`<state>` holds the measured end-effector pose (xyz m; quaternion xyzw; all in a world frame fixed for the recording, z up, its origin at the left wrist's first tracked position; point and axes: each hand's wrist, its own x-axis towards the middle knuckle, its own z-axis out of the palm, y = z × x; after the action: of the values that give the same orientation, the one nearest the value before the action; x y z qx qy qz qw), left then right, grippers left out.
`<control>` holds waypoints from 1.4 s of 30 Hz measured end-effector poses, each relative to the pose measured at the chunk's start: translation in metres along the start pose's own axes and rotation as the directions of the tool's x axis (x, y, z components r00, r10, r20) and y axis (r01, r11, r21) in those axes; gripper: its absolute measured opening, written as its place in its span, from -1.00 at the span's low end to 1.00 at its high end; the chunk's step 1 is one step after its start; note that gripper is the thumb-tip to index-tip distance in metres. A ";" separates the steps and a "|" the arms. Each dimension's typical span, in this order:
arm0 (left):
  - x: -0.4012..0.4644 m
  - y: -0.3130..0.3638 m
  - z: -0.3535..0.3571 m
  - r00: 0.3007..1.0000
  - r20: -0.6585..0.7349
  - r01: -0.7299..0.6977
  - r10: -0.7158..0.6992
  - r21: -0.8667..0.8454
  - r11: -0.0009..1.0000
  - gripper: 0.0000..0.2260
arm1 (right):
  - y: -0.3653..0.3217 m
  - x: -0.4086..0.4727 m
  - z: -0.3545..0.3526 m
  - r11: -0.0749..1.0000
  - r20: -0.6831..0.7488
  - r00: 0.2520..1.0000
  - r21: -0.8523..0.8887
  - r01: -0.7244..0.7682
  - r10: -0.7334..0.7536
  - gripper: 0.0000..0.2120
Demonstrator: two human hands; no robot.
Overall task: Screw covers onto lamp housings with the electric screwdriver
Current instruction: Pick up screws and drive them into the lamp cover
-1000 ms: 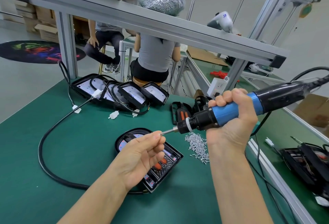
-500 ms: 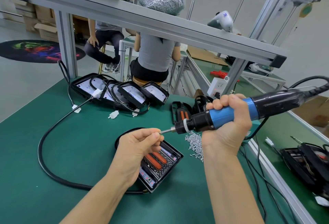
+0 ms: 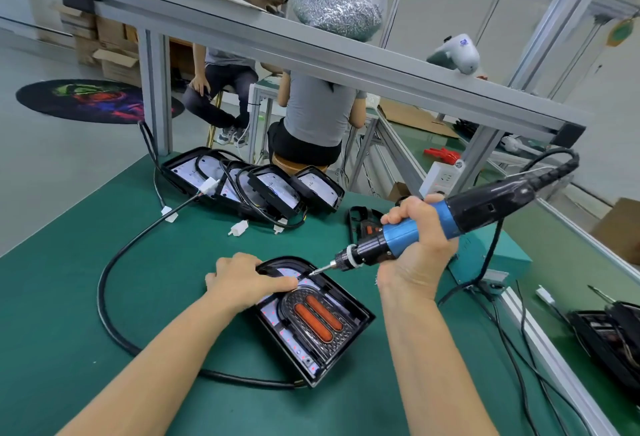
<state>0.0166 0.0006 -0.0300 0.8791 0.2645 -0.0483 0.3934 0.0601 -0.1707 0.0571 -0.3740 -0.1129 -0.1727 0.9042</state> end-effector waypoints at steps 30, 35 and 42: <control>-0.006 -0.010 0.025 0.975 -0.167 -0.219 0.146 -0.620 0.754 -0.49 | 0.032 -0.005 0.011 0.959 0.167 0.985 -0.269 0.087 -0.042 -0.70; -0.008 -0.010 0.032 0.965 -0.238 -0.243 0.112 -0.642 0.727 -0.53 | 0.035 -0.007 0.009 0.964 0.202 0.979 -0.259 0.056 -0.003 -0.72; -0.006 -0.016 0.029 0.964 -0.254 -0.231 0.077 -0.659 0.715 -0.56 | 0.024 0.009 0.007 0.918 0.230 0.937 -0.359 -0.169 0.262 -0.64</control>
<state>0.0065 -0.0141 -0.0590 0.6915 0.2287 0.1775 0.6618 0.0770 -0.1517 0.0501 -0.5518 -0.1633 -0.0344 0.8171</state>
